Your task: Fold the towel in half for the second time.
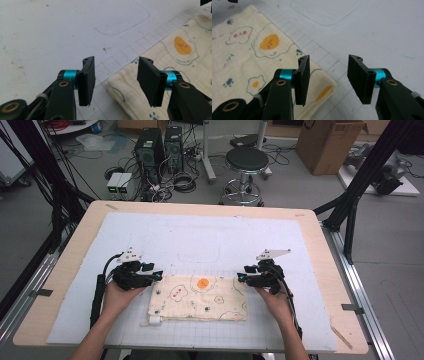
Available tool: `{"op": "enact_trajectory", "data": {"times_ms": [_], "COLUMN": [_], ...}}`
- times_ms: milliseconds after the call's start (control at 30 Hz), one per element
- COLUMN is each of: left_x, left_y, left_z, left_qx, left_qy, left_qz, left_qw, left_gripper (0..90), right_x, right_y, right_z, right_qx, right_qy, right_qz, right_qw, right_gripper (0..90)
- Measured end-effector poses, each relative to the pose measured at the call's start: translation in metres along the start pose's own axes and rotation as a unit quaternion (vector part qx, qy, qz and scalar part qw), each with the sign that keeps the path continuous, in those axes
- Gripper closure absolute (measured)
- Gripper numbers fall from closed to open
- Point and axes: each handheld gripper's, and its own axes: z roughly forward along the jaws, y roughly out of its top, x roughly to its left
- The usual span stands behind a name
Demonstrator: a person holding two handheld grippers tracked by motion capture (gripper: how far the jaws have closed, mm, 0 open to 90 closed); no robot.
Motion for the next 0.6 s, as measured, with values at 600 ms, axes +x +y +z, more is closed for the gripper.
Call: {"op": "enact_trajectory", "data": {"times_ms": [600], "left_x": [0.005], "left_y": [-0.007], "left_z": [0.021], "left_qx": [0.051], "left_qy": [-0.016], "left_qz": [-0.014], "left_qw": [0.9985], "left_gripper": [68.1], "right_x": [-0.007], "right_y": [-0.006], "right_z": [0.015], "right_qx": [0.048], "right_qy": [0.027], "right_qz": [0.018], "right_qw": [0.9983], "right_gripper": [69.3]}}
